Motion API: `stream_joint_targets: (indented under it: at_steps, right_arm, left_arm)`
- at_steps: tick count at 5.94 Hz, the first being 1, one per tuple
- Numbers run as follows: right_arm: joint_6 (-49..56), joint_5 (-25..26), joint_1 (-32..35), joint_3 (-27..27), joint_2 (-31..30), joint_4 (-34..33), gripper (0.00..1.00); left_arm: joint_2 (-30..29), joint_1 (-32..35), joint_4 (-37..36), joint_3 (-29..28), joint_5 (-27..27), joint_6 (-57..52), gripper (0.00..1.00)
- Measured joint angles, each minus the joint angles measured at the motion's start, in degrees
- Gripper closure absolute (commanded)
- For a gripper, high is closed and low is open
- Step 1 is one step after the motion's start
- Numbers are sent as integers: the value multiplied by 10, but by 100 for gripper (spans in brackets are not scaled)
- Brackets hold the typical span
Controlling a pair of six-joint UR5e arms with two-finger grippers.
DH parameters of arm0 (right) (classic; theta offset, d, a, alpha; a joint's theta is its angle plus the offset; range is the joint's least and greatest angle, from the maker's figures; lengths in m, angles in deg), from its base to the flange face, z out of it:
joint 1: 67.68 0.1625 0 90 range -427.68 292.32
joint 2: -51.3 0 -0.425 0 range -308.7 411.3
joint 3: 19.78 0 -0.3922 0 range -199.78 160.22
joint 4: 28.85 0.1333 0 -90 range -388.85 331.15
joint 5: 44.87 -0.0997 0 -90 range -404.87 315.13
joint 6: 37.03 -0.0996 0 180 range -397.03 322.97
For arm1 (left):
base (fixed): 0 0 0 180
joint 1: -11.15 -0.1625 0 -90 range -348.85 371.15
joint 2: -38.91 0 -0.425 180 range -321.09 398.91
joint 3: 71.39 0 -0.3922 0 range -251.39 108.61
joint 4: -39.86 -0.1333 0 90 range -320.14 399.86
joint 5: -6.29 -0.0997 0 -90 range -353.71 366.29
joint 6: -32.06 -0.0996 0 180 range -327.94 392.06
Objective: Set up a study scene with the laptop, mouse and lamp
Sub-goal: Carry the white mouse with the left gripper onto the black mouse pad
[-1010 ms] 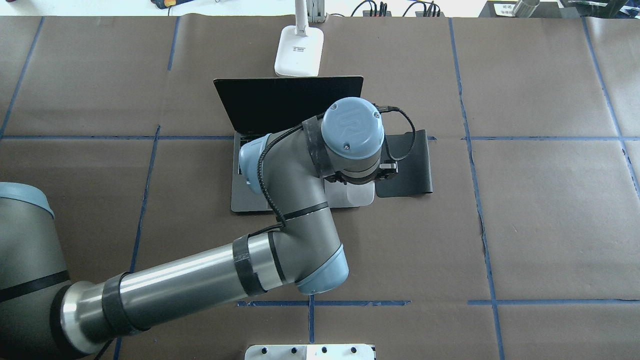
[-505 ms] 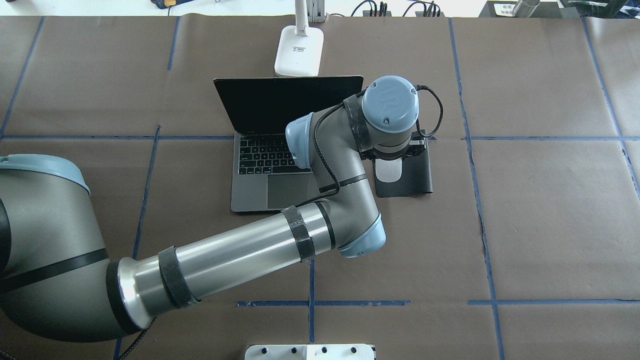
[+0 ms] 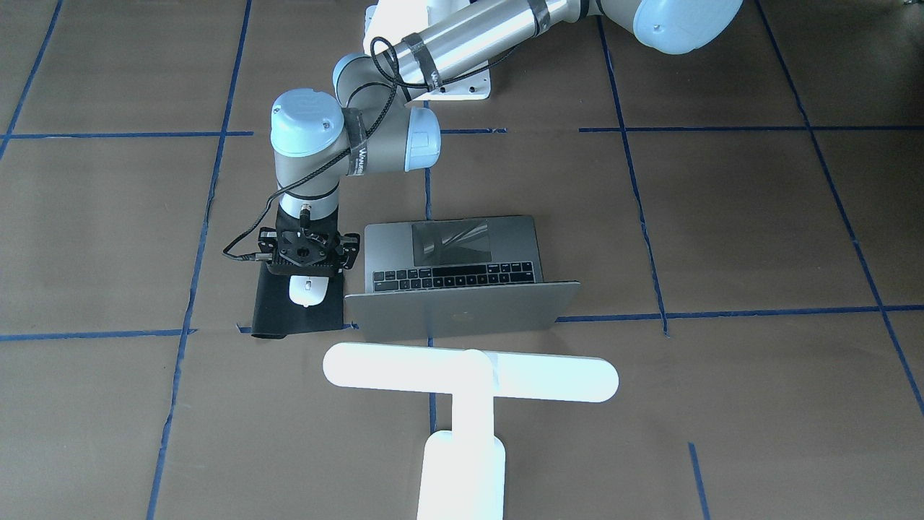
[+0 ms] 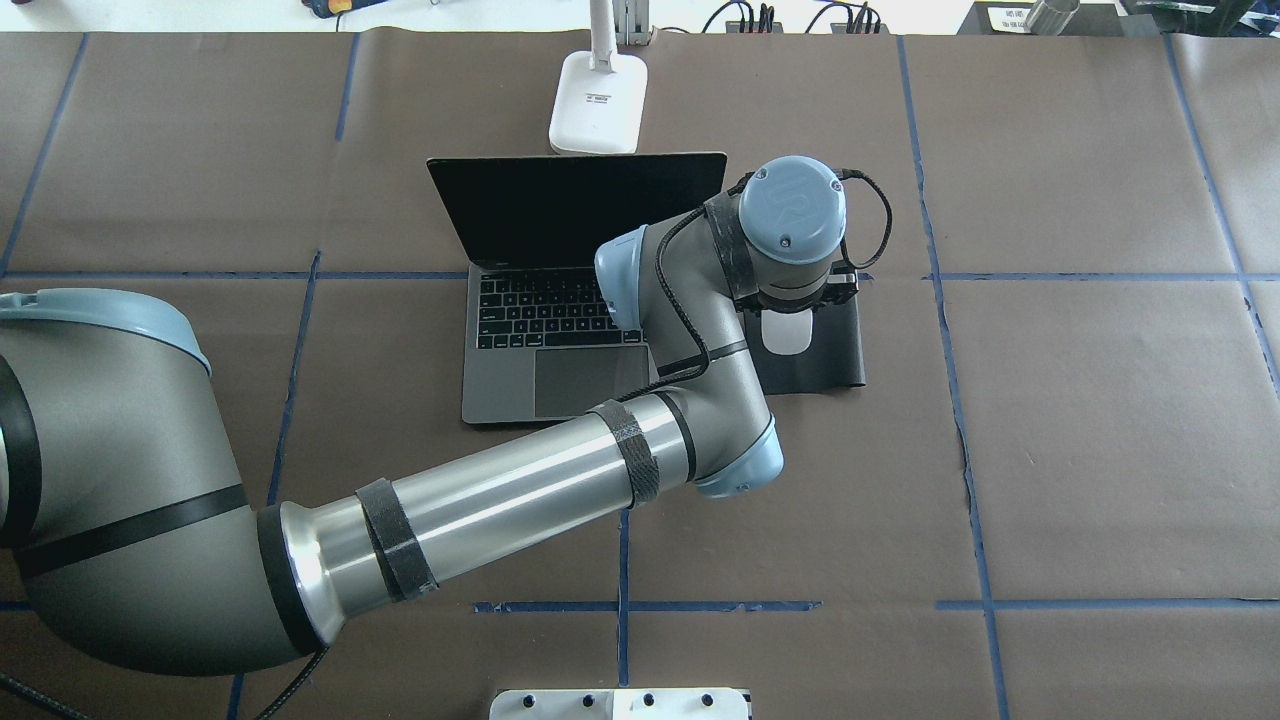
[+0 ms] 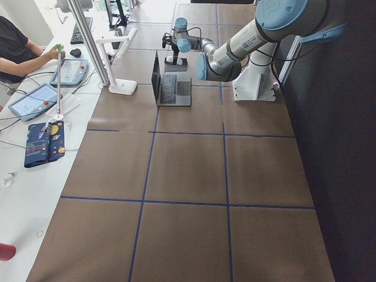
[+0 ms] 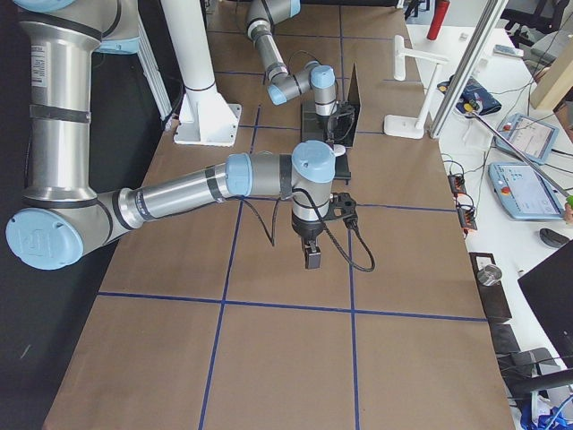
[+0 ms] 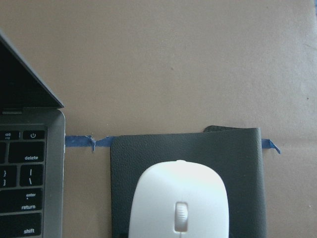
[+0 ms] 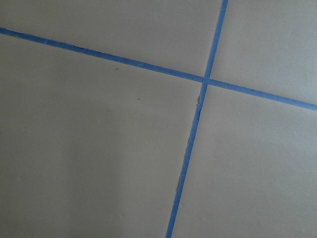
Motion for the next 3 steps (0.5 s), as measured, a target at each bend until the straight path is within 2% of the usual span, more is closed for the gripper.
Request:
stream_joint_targets:
  at_steps: [1,3]
  right_arm:
    - [0,-4,2,1,0,0,0]
    - [-1,-14,7,1,0,1,0]
  left_arm:
    - [-2,0,8,-8,0,6,39]
    - [-7,0,12,-11,-1,35,0]
